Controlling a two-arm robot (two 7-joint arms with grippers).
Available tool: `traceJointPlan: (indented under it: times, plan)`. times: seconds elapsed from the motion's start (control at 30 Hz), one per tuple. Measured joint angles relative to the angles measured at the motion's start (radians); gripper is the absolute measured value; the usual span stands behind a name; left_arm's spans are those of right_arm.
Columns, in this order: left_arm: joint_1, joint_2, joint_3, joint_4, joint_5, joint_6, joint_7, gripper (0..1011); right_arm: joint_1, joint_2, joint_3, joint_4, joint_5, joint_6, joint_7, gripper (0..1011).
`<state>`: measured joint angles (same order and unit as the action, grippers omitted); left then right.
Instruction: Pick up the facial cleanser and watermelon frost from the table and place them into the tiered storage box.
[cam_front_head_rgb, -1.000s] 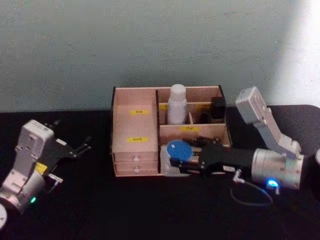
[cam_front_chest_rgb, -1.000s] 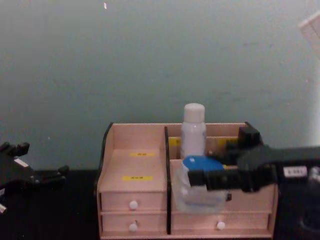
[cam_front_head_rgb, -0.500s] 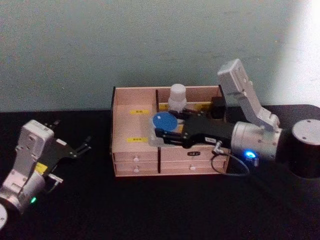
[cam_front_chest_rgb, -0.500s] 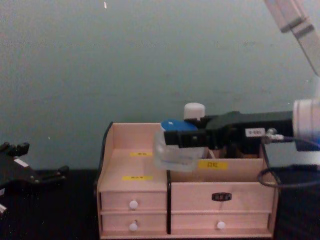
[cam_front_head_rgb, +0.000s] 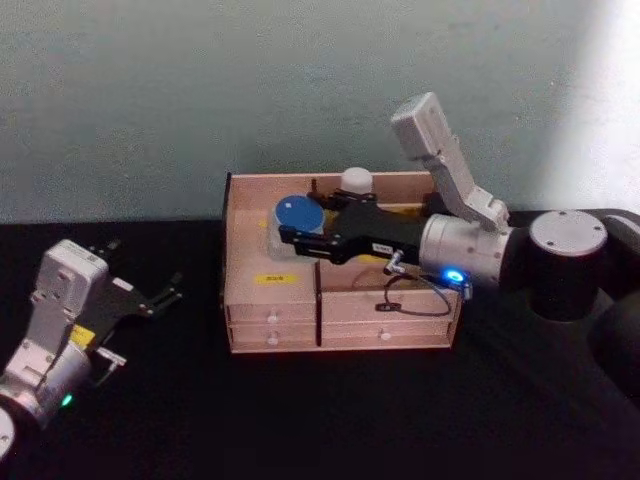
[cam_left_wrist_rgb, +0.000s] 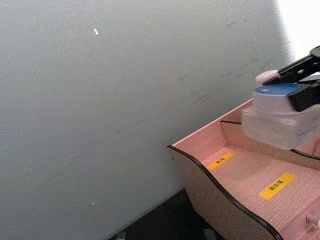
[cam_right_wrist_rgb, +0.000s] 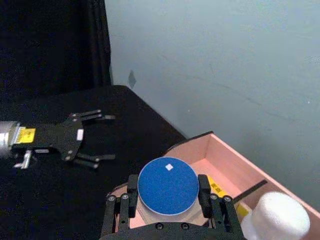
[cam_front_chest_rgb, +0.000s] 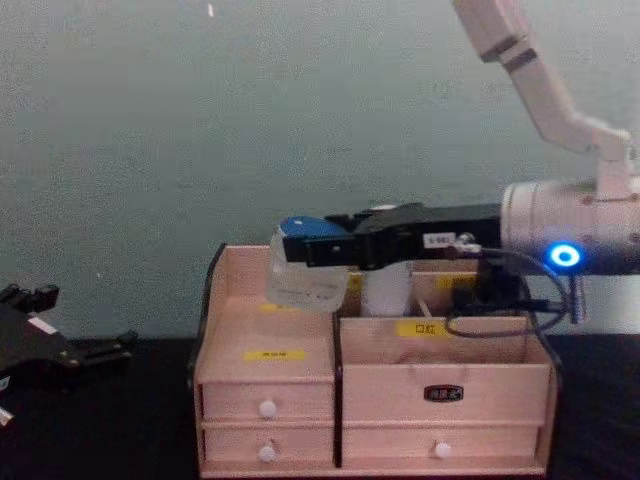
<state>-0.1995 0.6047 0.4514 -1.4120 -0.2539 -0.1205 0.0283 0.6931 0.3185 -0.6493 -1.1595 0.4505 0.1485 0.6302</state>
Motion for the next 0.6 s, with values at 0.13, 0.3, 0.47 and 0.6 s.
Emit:
traceJointPlan:
  times: [0.13,0.3,0.47,0.6]
  plan:
    - [0.000,0.000,0.000,0.000,0.000,0.000,0.000,1001,0.030,-0.038,-0.003,0.068,-0.012,-0.021,0.005,712]
    - [0.000,0.000,0.000,0.000,0.000,0.000,0.000,1001,0.062,-0.079,-0.004,0.146,-0.025,-0.034,0.007,712]
    - [0.000,0.000,0.000,0.000,0.000,0.000,0.000,1002,0.084,-0.106,-0.004,0.199,-0.039,-0.037,0.008,712]
    - [0.000,0.000,0.000,0.000,0.000,0.000,0.000,1001,0.100,-0.124,-0.005,0.232,-0.050,-0.035,0.012,712]
